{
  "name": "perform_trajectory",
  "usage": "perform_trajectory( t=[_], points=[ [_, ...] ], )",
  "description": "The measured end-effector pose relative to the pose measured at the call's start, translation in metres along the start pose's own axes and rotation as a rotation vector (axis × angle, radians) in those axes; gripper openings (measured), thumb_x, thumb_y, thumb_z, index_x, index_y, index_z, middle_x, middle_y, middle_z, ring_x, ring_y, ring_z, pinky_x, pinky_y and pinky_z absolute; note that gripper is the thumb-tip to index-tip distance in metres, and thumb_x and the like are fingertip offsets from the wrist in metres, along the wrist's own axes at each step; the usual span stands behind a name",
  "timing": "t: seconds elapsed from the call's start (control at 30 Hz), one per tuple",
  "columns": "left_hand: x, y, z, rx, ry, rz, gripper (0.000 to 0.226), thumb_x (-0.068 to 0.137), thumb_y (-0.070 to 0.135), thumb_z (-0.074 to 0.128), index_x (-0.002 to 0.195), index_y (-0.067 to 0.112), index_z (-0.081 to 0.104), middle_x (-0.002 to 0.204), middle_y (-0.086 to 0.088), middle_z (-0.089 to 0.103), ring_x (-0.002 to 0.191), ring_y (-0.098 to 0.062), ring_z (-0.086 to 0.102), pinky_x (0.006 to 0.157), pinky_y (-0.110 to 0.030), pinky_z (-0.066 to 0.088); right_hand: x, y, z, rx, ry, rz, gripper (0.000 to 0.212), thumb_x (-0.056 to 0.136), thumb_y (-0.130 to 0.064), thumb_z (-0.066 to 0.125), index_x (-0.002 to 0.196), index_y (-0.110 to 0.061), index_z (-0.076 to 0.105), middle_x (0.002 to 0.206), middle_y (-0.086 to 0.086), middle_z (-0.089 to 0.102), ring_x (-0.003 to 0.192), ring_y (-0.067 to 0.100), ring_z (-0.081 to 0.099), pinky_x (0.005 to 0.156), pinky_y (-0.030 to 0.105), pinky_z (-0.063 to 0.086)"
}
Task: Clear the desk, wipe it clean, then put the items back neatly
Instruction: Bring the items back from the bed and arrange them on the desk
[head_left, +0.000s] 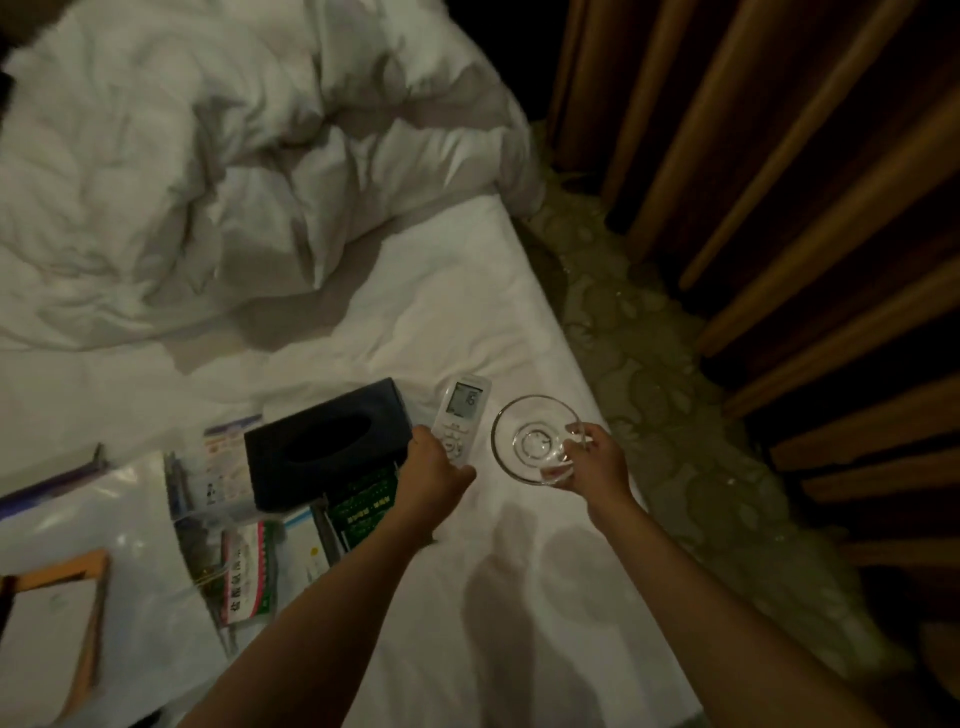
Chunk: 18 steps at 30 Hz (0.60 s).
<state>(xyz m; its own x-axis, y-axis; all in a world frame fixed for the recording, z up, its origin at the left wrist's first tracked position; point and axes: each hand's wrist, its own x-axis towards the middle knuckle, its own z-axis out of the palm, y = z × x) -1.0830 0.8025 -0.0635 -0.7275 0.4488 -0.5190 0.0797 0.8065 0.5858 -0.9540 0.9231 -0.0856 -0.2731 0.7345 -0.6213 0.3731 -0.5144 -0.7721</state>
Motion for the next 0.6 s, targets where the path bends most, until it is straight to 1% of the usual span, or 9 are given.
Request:
perform_trajectory(
  t=[0.1,0.17,0.23,0.3,0.37,0.43,0.5,0.53,0.6],
  points=[
    [-0.037,0.025,-0.02,-0.03,-0.031,0.105,0.052,0.081,0.008,0.069,0.121,0.005,0.036,0.128,-0.014,0.048,0.118,-0.031,0.051,0.083,-0.029,0.047,-0.048,-0.021,-0.021,0.107,0.077,-0.037,0.019,0.094,0.005,0.045,0.095,-0.011,0.054,0.088,0.011,0.055,0.051,0.024,0.06,0.04,0.028,0.052],
    [-0.062,0.036,-0.029,-0.043,-0.065,0.179,0.051,0.08,0.008,0.07,0.119,0.005,0.037,0.128,-0.015,0.049,0.116,-0.031,0.052,0.083,-0.029,0.048,-0.087,-0.03,-0.036,0.173,0.128,-0.07,0.019,0.095,0.003,0.045,0.106,-0.01,0.052,0.088,0.012,0.058,0.048,0.021,0.06,0.039,0.025,0.052],
    [-0.087,0.042,-0.033,-0.038,-0.121,0.27,0.051,0.079,0.01,0.071,0.118,0.007,0.038,0.128,-0.015,0.051,0.115,-0.032,0.053,0.083,-0.031,0.049,-0.131,-0.03,-0.053,0.235,0.2,-0.103,0.018,0.096,0.001,0.046,0.109,-0.011,0.051,0.087,0.014,0.061,0.043,0.016,0.06,0.041,0.023,0.051],
    [-0.116,0.048,-0.034,0.012,-0.184,0.38,0.048,0.079,0.011,0.071,0.114,0.007,0.038,0.125,-0.015,0.053,0.112,-0.032,0.055,0.079,-0.028,0.045,-0.175,-0.02,-0.071,0.305,0.299,-0.097,0.02,0.095,0.002,0.046,0.11,-0.011,0.051,0.083,0.013,0.063,0.048,0.017,0.061,0.045,0.023,0.053],
    [-0.147,0.05,-0.027,0.06,-0.262,0.481,0.046,0.078,0.01,0.072,0.107,0.008,0.037,0.12,-0.016,0.055,0.108,-0.033,0.057,0.077,-0.029,0.043,-0.221,-0.001,-0.09,0.353,0.401,-0.088,0.022,0.095,0.001,0.045,0.112,-0.01,0.053,0.083,0.015,0.065,0.051,0.018,0.061,0.048,0.025,0.054],
    [-0.185,0.052,-0.015,0.082,-0.347,0.571,0.047,0.077,0.008,0.072,0.11,0.005,0.039,0.117,-0.016,0.056,0.107,-0.033,0.057,0.079,-0.031,0.044,-0.266,0.023,-0.111,0.386,0.517,-0.095,0.019,0.097,-0.003,0.043,0.112,-0.011,0.053,0.084,0.018,0.066,0.05,0.016,0.061,0.046,0.024,0.052],
    [-0.225,0.051,0.003,0.114,-0.463,0.669,0.05,0.077,0.009,0.073,0.117,0.0,0.043,0.115,-0.013,0.057,0.108,-0.031,0.058,0.079,-0.029,0.044,-0.309,0.053,-0.134,0.44,0.645,-0.091,0.018,0.098,-0.003,0.044,0.108,-0.014,0.053,0.083,0.014,0.065,0.051,0.016,0.062,0.045,0.024,0.053],
    [-0.246,0.05,0.013,0.141,-0.535,0.73,0.052,0.077,0.011,0.074,0.119,0.0,0.045,0.113,-0.011,0.058,0.106,-0.028,0.059,0.079,-0.028,0.044,-0.33,0.07,-0.144,0.46,0.71,-0.094,0.016,0.097,-0.004,0.046,0.106,-0.015,0.055,0.086,0.012,0.066,0.057,0.018,0.064,0.05,0.027,0.056],
    [-0.296,0.046,0.037,0.17,-0.659,0.81,0.055,0.076,0.012,0.077,0.119,0.0,0.044,0.11,-0.004,0.057,0.103,-0.021,0.058,0.078,-0.028,0.044,-0.378,0.103,-0.168,0.471,0.851,-0.108,0.013,0.096,-0.01,0.051,0.106,-0.011,0.059,0.096,0.012,0.067,0.076,0.025,0.067,0.065,0.038,0.06]
  ],
)
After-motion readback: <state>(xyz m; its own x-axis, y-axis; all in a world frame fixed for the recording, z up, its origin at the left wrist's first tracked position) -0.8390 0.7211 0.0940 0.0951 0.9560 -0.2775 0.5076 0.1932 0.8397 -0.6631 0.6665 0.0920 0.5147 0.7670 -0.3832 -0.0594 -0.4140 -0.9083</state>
